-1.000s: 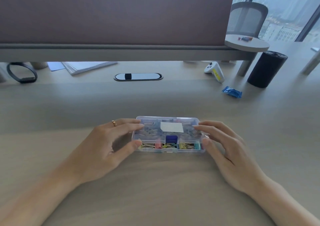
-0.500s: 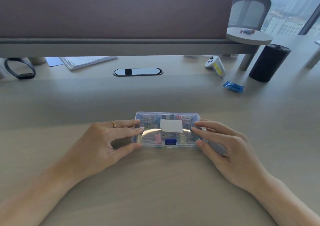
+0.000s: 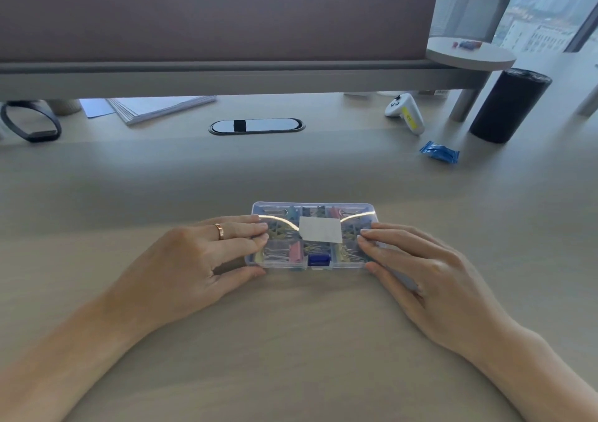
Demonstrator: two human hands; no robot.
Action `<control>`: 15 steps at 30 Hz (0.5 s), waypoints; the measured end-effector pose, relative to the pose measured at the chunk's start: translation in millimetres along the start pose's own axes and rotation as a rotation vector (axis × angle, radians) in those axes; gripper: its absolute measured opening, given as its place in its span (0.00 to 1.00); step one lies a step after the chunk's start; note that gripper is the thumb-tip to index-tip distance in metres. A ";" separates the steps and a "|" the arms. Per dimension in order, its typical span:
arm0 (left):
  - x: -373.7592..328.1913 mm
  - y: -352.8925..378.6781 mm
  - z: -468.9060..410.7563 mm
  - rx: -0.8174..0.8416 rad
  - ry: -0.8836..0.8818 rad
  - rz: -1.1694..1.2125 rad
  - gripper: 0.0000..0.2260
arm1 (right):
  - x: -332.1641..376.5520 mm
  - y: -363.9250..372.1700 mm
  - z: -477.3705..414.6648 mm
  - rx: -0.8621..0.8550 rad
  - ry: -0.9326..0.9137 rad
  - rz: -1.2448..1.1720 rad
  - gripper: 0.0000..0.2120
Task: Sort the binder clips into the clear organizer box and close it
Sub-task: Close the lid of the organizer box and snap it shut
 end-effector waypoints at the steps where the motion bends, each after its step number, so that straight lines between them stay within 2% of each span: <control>1: -1.5 -0.4 -1.0 -0.006 0.008 -0.032 0.16 | 1.4 -0.1 -0.7 0.004 -0.016 0.035 0.14; 4: -10.8 -0.9 -9.5 -0.016 0.044 -0.136 0.14 | 7.8 0.8 -7.9 0.018 -0.042 0.068 0.15; 8: -21.3 3.8 -27.7 0.028 0.057 -0.253 0.18 | 20.2 9.7 -17.6 0.088 -0.095 0.056 0.17; 15: -24.6 9.7 -43.3 0.078 0.085 -0.057 0.13 | 20.3 11.3 -19.8 0.107 -0.136 0.089 0.16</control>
Point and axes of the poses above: each hand's wrist, its own z-axis away from the middle knuckle, its own y-axis out of the palm, x = y × z, the point moved 7 cm from there along -z, towards the middle knuckle, and after that the axes turned 5 degrees about x, right-handed, at the moved point
